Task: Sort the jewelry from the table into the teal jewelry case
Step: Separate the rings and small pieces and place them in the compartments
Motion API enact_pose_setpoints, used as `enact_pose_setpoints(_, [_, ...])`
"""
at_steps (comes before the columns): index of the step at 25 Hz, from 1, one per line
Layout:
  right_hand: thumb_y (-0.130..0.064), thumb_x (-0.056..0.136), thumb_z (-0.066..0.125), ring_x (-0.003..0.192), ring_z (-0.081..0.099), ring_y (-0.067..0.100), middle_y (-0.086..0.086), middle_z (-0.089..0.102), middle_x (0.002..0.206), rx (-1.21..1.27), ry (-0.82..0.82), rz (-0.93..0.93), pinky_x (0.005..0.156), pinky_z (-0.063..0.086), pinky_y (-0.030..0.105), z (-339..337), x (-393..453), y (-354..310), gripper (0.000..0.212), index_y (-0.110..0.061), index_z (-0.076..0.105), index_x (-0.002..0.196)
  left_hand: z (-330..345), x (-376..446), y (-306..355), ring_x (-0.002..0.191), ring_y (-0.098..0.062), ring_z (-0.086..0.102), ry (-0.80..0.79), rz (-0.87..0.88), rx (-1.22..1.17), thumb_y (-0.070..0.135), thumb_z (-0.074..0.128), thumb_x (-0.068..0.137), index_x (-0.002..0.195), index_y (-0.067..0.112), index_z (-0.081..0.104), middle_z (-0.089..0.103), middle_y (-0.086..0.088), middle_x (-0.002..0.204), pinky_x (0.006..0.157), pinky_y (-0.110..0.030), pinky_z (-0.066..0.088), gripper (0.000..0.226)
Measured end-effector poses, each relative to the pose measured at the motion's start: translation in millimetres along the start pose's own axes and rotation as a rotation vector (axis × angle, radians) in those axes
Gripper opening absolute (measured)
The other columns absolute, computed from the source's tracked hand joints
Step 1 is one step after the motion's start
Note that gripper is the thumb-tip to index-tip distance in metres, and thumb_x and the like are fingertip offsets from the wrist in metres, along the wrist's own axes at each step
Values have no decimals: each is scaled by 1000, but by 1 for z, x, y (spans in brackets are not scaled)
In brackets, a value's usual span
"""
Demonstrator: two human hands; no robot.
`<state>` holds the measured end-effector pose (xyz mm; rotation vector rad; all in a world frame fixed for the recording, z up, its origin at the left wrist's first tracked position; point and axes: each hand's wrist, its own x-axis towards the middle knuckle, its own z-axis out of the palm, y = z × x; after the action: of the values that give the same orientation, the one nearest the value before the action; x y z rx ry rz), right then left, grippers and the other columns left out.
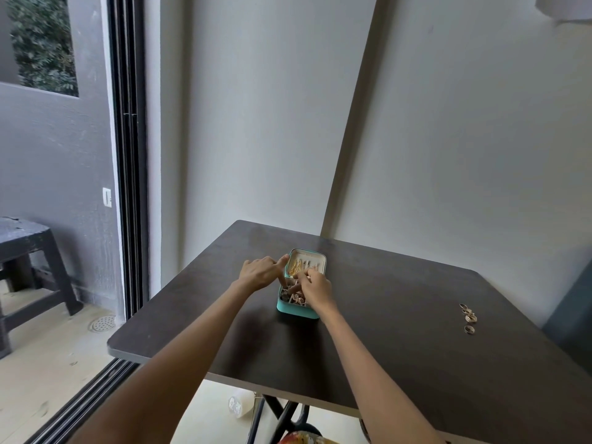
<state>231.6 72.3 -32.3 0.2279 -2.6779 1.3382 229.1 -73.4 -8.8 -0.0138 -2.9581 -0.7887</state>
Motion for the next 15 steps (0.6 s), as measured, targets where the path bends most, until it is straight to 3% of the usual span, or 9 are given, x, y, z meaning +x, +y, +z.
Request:
enact_pose_setpoints(4, [-33,97,41,98,62,27,9,69,103,-147,-89,-83,80,48,37,6,-5,7,28,-14,62,93,6,-1,-2,111,-22,56,-42,14,93,58,12,96,86,24,78,65,-6,117,108,-41,22,75])
enact_pose_setpoints(10, [-35,98,40,102,60,28,8,67,109,-206,-80,-113,80,45,37,2,-6,9,31,-14,62,99,8,1,0,113,-22,56,-53,22,168,57,12,96,86,24,78,63,-3,122,108,-42,21,74])
enact_pose_setpoints(15, [-28,98,41,87,60,21,0,66,86,44,-16,-54,71,40,28,-5,-3,10,28,-17,62,84,7,0,15,105,-21,57,53,60,95,52,17,98,85,21,78,69,-5,107,103,-40,25,69])
